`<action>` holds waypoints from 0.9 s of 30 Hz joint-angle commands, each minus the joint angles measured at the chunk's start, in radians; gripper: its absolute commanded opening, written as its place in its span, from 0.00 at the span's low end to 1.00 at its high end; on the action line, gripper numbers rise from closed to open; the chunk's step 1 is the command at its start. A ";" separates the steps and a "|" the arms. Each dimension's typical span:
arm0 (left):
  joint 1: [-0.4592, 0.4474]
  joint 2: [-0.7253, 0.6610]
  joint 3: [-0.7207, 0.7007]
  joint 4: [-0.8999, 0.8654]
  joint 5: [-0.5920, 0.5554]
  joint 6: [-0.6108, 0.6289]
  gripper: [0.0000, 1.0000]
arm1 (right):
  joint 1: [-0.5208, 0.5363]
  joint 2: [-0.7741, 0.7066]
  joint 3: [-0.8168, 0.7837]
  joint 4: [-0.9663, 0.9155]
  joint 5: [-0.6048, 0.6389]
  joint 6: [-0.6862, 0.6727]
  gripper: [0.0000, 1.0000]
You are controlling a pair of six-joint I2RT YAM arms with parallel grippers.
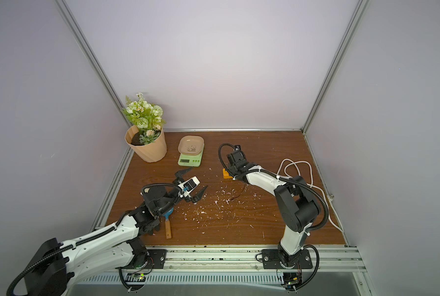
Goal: Charge the electronic scale
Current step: Insert the plug into the socket.
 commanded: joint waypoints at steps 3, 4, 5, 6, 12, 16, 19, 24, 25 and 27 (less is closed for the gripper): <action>0.001 0.002 0.016 0.000 -0.010 0.012 1.00 | 0.014 0.022 -0.095 0.009 -0.003 0.044 0.02; 0.000 0.004 0.017 0.000 -0.010 0.010 1.00 | 0.019 0.027 -0.102 0.012 0.000 0.045 0.02; 0.001 0.006 0.017 -0.002 -0.009 0.011 1.00 | 0.024 0.030 -0.110 0.020 0.001 0.045 0.02; 0.001 0.006 0.018 -0.002 -0.010 0.010 1.00 | 0.027 0.036 -0.121 0.034 -0.008 0.043 0.02; 0.002 -0.002 0.018 -0.014 -0.009 0.008 1.00 | 0.027 0.088 -0.109 0.026 -0.026 0.040 0.02; 0.001 -0.010 0.013 -0.017 -0.013 0.006 1.00 | 0.024 0.103 -0.109 0.028 -0.049 0.044 0.04; 0.001 -0.012 0.012 -0.017 -0.014 0.006 1.00 | 0.018 0.128 -0.093 0.006 -0.069 0.051 0.04; 0.001 -0.011 0.011 -0.016 -0.017 0.007 1.00 | 0.013 0.162 -0.083 -0.011 -0.098 0.068 0.04; 0.001 -0.011 0.010 -0.017 -0.017 0.008 1.00 | 0.014 0.163 -0.084 -0.008 -0.101 0.070 0.04; 0.000 -0.008 0.011 -0.016 -0.017 0.008 1.00 | 0.014 0.158 -0.083 -0.007 -0.105 0.071 0.04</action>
